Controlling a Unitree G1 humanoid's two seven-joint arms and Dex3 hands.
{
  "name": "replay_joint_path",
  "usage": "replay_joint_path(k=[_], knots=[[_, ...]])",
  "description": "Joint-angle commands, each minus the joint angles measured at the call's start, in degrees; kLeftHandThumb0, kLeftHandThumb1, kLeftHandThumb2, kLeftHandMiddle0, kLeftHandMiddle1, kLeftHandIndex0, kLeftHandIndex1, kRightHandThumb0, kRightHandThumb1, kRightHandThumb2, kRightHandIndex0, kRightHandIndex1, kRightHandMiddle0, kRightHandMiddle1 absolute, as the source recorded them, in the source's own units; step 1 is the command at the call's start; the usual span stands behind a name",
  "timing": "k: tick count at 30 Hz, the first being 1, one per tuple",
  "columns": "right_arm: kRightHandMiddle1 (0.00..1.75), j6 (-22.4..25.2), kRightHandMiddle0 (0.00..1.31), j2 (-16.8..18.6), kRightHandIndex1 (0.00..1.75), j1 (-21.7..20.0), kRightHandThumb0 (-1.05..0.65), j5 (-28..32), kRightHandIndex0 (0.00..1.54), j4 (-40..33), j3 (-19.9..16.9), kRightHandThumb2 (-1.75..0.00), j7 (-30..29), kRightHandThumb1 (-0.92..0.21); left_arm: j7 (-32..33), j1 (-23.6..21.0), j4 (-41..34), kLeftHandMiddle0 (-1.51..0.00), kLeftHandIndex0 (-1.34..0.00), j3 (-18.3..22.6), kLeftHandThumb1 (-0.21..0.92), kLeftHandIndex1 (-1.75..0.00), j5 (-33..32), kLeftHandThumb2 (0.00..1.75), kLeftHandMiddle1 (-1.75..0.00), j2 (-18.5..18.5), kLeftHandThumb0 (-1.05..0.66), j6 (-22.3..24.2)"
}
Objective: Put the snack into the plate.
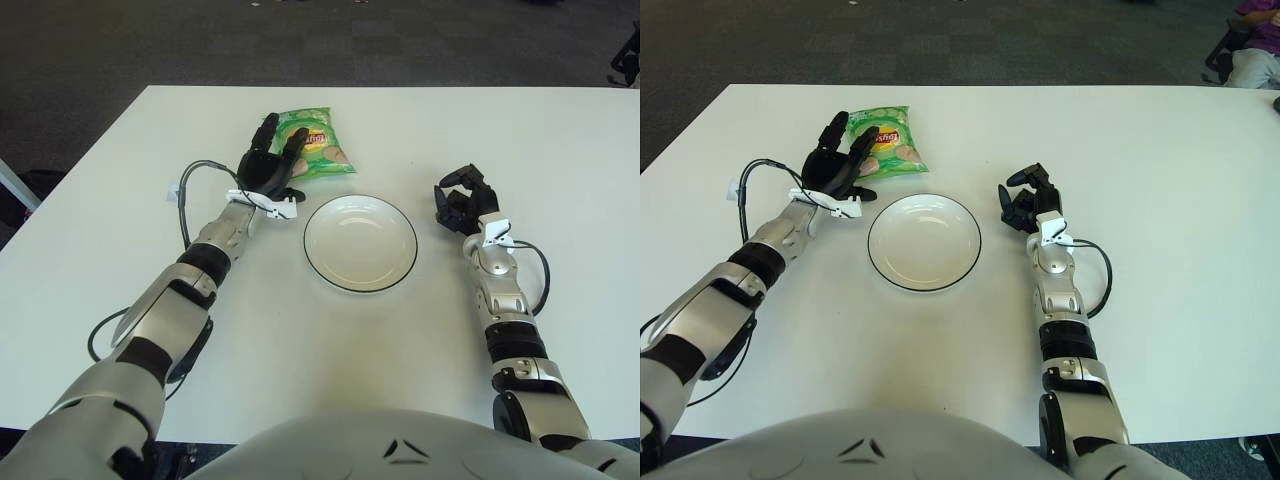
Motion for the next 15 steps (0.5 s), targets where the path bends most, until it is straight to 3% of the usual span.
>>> replay_joint_path(k=[1,8,15], knots=[[1.75,0.4,0.33,0.1,1.75,-0.3,-0.38,0.8,0.82,-0.3,0.0,-0.79,0.2,-0.71,0.9,-2.0,3.0,0.0,-0.2,-0.7,0.72,0.0,-0.4,0.0,0.0,-0.4,-0.53,-0.3],[1.75,0.6,0.33,0.2,1.75,0.0,-0.38,0.7,0.81,-0.9,0.1,-0.79,0.1,-0.71,4.9,-3.8,7.4,0.0,-0.2,-1.8,0.71,0.0,-0.3,0.0,0.0,-1.6,-0.53,-0.3],[1.75,0.7,0.33,0.2,1.75,0.1,-0.38,0.6,0.82,-1.0,0.1,-0.79,0.2,-0.71,4.6,-5.0,9.9,0.0,-0.2,-2.5,0.71,0.0,-1.2,0.0,0.0,-2.5,-0.53,-0.4]])
